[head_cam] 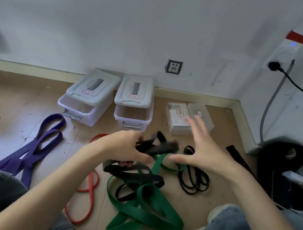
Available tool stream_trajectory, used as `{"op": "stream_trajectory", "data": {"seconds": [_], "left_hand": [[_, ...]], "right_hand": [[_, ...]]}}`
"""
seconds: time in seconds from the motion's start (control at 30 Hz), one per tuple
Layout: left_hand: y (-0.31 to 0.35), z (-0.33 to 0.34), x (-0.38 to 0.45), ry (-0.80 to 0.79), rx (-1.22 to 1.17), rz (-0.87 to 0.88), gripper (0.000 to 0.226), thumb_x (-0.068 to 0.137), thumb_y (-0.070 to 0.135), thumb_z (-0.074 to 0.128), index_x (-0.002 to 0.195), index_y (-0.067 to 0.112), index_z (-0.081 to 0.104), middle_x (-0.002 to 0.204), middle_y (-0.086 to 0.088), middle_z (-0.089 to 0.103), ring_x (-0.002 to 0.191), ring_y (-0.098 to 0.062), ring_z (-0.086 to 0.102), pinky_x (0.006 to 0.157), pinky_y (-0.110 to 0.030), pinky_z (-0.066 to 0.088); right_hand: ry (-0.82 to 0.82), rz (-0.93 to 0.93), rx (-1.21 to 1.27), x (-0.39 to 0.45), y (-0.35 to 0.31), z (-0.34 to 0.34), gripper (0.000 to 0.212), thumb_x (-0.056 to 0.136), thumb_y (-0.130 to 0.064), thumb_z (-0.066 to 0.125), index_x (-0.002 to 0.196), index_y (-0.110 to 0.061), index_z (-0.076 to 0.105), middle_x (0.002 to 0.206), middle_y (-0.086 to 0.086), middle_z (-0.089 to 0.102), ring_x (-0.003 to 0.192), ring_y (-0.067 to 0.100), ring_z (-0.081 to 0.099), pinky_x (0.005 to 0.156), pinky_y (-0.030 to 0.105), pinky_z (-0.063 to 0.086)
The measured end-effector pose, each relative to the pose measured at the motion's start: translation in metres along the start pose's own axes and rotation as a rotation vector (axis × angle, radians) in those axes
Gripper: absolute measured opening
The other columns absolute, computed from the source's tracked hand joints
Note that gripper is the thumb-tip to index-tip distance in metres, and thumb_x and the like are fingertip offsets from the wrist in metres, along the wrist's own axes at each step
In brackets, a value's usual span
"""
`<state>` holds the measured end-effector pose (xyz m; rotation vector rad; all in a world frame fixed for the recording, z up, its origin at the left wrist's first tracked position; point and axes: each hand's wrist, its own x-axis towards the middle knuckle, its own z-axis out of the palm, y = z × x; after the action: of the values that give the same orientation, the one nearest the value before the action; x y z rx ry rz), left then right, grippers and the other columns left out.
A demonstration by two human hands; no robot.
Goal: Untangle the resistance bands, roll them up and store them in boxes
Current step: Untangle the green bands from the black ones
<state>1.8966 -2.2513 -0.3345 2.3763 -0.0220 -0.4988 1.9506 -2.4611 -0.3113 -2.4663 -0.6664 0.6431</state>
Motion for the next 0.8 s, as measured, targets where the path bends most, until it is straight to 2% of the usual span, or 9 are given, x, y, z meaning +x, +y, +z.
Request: {"op": "stream_trajectory", "data": {"seconds": [0.07,0.13,0.17,0.27,0.33,0.43,0.53,0.67,0.8], "left_hand": [[0.010,0.001,-0.001,-0.073,0.115,0.069,0.031,0.069,0.054,0.068,0.074,0.027,0.053,0.056,0.009,0.063,0.046,-0.001,0.055,0.047,-0.015,0.042],[0.016,-0.003,-0.006,-0.141,-0.024,0.120,0.029,0.070,0.054,0.068,0.077,0.026,0.061,0.061,0.006,0.067,0.051,-0.004,0.060,0.051,-0.019,0.046],[0.016,-0.007,-0.009,-0.162,-0.162,0.127,0.030,0.073,0.052,0.068,0.083,0.024,0.066,0.068,0.002,0.070,0.059,-0.011,0.065,0.055,-0.024,0.051],[0.002,-0.011,-0.009,-0.194,-0.617,0.114,0.037,0.074,0.046,0.071,0.099,0.018,0.067,0.089,-0.008,0.074,0.083,-0.024,0.070,0.076,-0.033,0.057],[-0.013,0.008,-0.001,-0.256,-0.522,0.069,0.037,0.072,0.044,0.073,0.097,0.017,0.067,0.092,-0.003,0.074,0.089,-0.018,0.069,0.084,-0.032,0.054],[-0.035,0.058,0.008,-0.433,-0.220,0.003,0.015,0.079,0.031,0.070,0.092,0.030,0.064,0.096,0.013,0.066,0.100,-0.010,0.061,0.082,-0.013,0.045],[-0.052,0.068,0.012,-0.266,-0.280,-0.059,0.015,0.084,0.011,0.064,0.086,0.024,0.058,0.088,0.007,0.061,0.089,-0.012,0.060,0.075,-0.013,0.049],[-0.030,0.014,0.015,0.152,-1.026,-0.131,0.010,0.092,0.006,0.050,0.084,0.009,0.055,0.074,-0.006,0.058,0.067,-0.017,0.060,0.065,-0.033,0.050],[0.040,-0.027,0.012,0.020,-1.532,0.040,0.014,0.094,0.009,0.039,0.083,0.008,0.049,0.069,-0.001,0.048,0.062,-0.013,0.049,0.071,-0.031,0.047]], "right_hand": [[-0.194,-0.203,0.039,-0.001,-0.011,0.014,0.105,0.066,-0.046,0.080,0.145,-0.044,0.010,0.145,-0.033,0.003,0.136,-0.007,0.002,0.114,0.028,0.007],[-0.215,-0.234,0.078,0.002,-0.013,0.027,0.081,0.067,-0.033,0.081,0.134,-0.039,0.036,0.135,-0.025,0.039,0.127,-0.001,0.035,0.108,0.025,0.031],[-0.160,-0.215,0.119,0.003,-0.014,0.031,0.063,0.069,-0.025,0.080,0.122,-0.034,0.048,0.119,-0.017,0.055,0.111,0.003,0.050,0.093,0.023,0.042],[0.195,-0.192,0.169,0.010,-0.012,0.030,0.032,0.071,-0.010,0.073,0.094,-0.022,0.055,0.084,-0.004,0.060,0.078,0.014,0.057,0.063,0.018,0.042],[0.446,-0.161,0.325,0.014,-0.007,0.016,0.025,0.076,-0.006,0.069,0.092,-0.017,0.054,0.079,0.000,0.059,0.066,0.013,0.056,0.056,0.016,0.043],[0.684,-0.108,0.630,0.015,0.002,-0.006,0.020,0.081,-0.007,0.063,0.087,-0.024,0.054,0.073,0.001,0.060,0.050,0.009,0.056,0.048,0.023,0.047],[0.773,-0.058,0.810,0.012,0.014,-0.011,0.023,0.083,-0.005,0.059,0.083,-0.027,0.052,0.072,-0.001,0.057,0.047,0.006,0.053,0.049,0.022,0.048],[0.457,-0.001,0.651,0.009,0.033,0.006,0.031,0.084,-0.002,0.062,0.097,-0.029,0.055,0.094,-0.001,0.062,0.063,0.003,0.062,0.061,0.017,0.050],[-0.121,-0.036,0.899,0.011,0.031,0.039,0.050,0.079,-0.007,0.069,0.122,-0.028,0.054,0.099,-0.005,0.072,0.090,0.012,0.068,0.073,0.020,0.053]]}}
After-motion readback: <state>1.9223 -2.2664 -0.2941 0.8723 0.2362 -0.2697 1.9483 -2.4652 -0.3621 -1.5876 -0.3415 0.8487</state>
